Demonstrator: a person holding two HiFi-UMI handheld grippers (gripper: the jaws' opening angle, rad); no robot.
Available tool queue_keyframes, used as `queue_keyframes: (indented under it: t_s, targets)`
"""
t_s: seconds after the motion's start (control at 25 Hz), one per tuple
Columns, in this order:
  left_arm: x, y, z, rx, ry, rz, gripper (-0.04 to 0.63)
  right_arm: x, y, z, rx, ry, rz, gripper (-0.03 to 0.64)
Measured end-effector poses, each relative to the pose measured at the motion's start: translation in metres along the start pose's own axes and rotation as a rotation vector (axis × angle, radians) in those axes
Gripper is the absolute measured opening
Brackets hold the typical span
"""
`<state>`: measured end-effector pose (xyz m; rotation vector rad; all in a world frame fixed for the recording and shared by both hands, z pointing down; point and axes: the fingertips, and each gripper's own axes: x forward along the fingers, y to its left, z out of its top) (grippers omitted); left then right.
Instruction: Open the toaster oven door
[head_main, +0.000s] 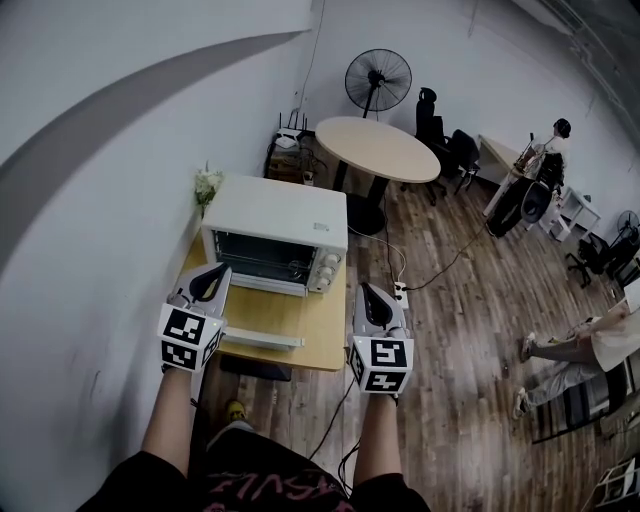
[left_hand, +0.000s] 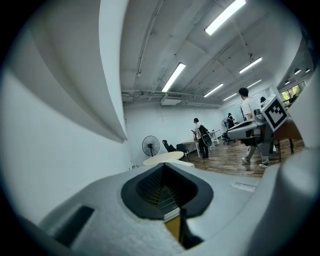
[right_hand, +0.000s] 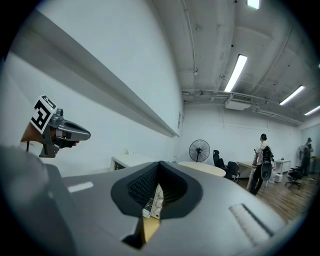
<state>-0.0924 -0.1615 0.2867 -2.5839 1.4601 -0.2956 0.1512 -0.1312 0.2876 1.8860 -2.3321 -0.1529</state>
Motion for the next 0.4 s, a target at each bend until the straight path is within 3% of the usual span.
queue_keyframes:
  t_s: [0.4]
  targets:
    - [-0.0053, -0.0099, 0.0042, -0.001, -0.008, -0.01, -0.003, -0.0109, -0.0074, 0.0026, 0.013, -0.024, -0.023, 0.011]
